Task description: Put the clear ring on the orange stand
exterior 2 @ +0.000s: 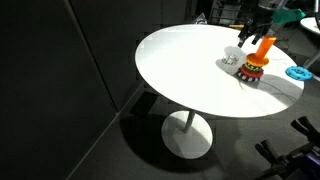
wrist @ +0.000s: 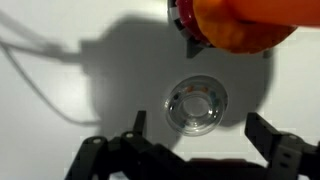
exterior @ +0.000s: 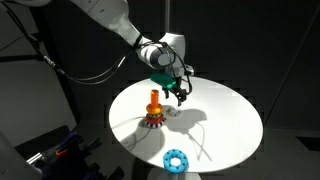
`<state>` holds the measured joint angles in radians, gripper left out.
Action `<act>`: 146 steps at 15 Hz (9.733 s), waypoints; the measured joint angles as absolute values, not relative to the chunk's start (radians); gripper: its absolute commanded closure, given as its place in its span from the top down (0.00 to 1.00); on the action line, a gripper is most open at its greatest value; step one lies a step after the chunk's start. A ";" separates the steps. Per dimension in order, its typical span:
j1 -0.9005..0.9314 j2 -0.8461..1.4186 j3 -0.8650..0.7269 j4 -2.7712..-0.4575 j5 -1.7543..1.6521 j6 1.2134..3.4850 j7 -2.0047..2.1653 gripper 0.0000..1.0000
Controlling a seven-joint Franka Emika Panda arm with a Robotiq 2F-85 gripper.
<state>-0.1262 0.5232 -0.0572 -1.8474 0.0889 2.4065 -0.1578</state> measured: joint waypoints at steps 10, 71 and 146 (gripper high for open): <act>-0.120 0.545 -0.057 -1.844 0.089 2.427 -0.098 1.00; -0.087 0.841 -0.059 -1.543 0.010 2.381 -0.098 0.68; -0.086 0.178 -0.036 -2.064 -0.077 2.174 -0.361 0.68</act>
<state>-0.0865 0.1779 -0.0359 -2.0644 -0.0771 2.1736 -0.3613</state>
